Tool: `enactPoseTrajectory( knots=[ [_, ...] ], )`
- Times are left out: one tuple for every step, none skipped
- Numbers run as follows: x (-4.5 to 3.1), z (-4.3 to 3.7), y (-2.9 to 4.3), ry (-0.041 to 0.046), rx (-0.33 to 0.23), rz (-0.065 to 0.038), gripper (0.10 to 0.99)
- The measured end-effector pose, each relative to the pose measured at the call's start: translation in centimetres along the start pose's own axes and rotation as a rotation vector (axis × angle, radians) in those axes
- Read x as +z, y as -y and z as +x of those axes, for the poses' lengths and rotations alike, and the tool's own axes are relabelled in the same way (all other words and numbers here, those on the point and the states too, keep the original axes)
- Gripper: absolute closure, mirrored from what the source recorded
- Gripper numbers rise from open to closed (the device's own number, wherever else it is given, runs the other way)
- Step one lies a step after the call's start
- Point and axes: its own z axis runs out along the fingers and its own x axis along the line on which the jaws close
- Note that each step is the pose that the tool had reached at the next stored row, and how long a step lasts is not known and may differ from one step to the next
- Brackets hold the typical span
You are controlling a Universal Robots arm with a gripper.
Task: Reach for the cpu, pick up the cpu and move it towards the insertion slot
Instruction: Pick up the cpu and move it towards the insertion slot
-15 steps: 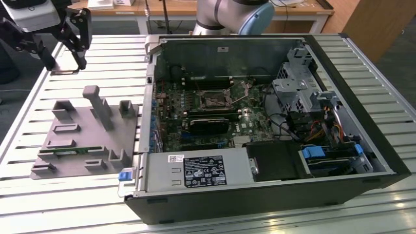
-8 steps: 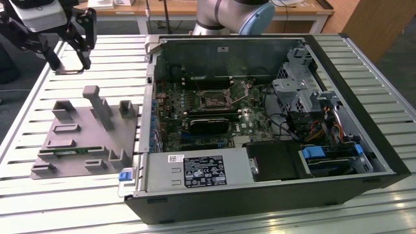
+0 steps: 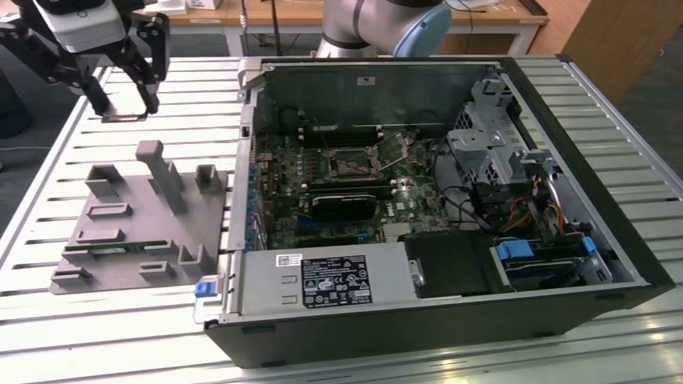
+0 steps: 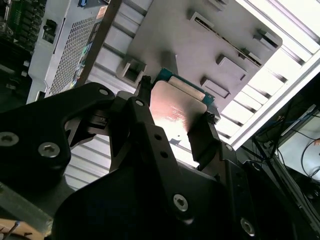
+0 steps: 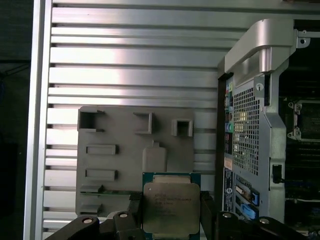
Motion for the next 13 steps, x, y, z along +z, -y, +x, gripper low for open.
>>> enactPoseTrajectory(
  knots=[
    [0.0,-0.12,0.0,0.0,0.0,0.0,0.541],
    [0.0,-0.25,0.0,0.0,0.0,0.0,0.541],
    [0.0,-0.39,0.0,0.0,0.0,0.0,0.541],
    [0.0,-0.52,0.0,0.0,0.0,0.0,0.541],
    [0.0,-0.65,0.0,0.0,0.0,0.0,0.541],
    [-0.01,-0.78,0.01,0.0,0.0,0.0,0.541],
    [0.0,-0.91,0.01,0.0001,0.0,0.0,0.541],
    [0.0,-1.03,0.01,0.0001,0.0,0.0,0.541],
    [0.0,-1.15,0.01,0.0,0.0,0.0,0.541],
    [0.0,-1.28,0.01,0.0001,0.0,0.0,0.541],
    [0.0,-1.39,0.01,0.0,0.0,0.0,0.541],
    [0.0,-1.51,0.01,0.0,0.0,0.0,0.541],
    [-0.01,-1.64,0.01,0.0,0.0,0.0,0.541]
  ],
)
